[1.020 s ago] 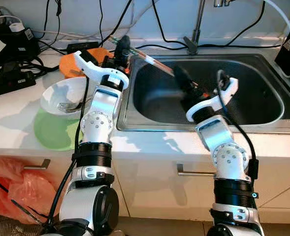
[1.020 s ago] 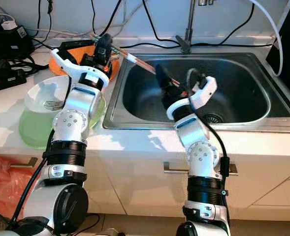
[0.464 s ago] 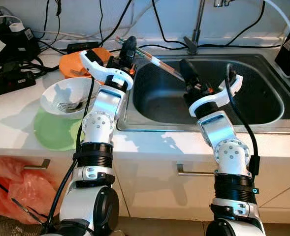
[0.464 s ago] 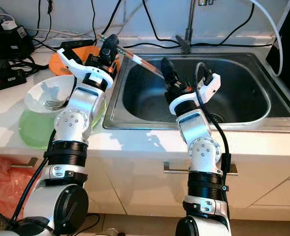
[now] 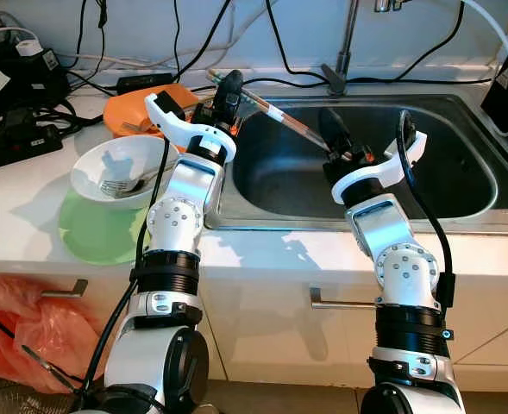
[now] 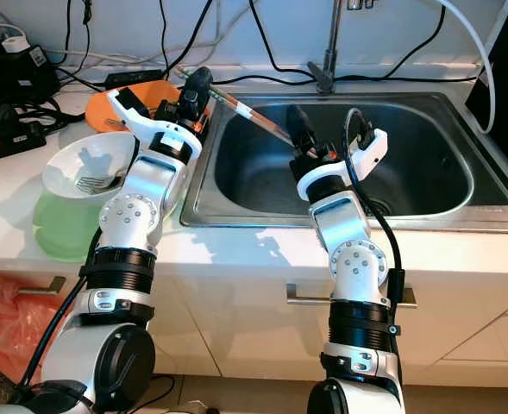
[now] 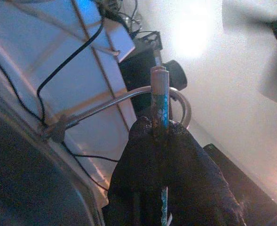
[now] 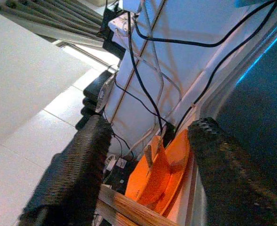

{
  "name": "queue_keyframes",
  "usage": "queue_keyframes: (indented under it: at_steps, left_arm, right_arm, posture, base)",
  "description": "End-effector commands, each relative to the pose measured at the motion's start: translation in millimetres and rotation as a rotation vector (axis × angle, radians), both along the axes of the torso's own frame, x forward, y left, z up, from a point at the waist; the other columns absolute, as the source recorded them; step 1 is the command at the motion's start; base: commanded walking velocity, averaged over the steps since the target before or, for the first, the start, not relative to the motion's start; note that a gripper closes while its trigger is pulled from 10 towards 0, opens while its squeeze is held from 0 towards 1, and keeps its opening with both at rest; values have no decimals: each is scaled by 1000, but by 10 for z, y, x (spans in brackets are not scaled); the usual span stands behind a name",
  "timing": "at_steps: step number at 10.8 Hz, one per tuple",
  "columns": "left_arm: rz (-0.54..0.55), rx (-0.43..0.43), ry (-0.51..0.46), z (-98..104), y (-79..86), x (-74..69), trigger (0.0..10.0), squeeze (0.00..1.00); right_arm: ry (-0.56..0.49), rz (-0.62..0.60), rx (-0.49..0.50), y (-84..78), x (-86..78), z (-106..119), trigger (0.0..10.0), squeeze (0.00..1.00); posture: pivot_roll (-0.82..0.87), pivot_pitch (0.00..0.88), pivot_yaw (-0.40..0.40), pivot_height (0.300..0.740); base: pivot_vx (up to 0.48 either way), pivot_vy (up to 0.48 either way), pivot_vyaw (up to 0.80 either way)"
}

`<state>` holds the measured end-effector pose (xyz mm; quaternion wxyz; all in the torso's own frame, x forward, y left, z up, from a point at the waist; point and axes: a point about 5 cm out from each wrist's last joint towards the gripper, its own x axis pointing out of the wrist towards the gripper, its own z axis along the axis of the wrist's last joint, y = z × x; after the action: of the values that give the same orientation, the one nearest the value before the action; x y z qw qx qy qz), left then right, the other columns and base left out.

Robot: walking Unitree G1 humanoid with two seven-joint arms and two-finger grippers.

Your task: Kitchen organization

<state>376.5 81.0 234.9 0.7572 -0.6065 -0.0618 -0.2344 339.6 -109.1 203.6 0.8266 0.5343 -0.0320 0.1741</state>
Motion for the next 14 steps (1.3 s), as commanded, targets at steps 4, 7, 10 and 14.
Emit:
queue_keyframes:
  at_steps: [4,7,10,14]
  left_arm:
    - [-108,-86,64,-158,-491,-121,10000,0]
    - [-103,-54,64,-171,-503,-114,10000,0]
    - [-97,-47,57,-159,-502,-112,10000,0]
    - [-88,8,61,-173,-525,-110,10000,0]
  right_arm:
    - [-44,52,79,247,26,224,0,0]
    - [-38,47,82,245,33,229,0,0]
    - [-34,43,83,240,40,230,0,0]
    - [-31,38,81,229,48,230,0,0]
  posture:
    - [80,0,67,740]
    - [78,0,70,740]
    - [79,0,68,740]
    - [76,0,65,740]
  base:
    - [0,0,0]
    - [0,0,0]
    - [0,0,0]
    - [0,0,0]
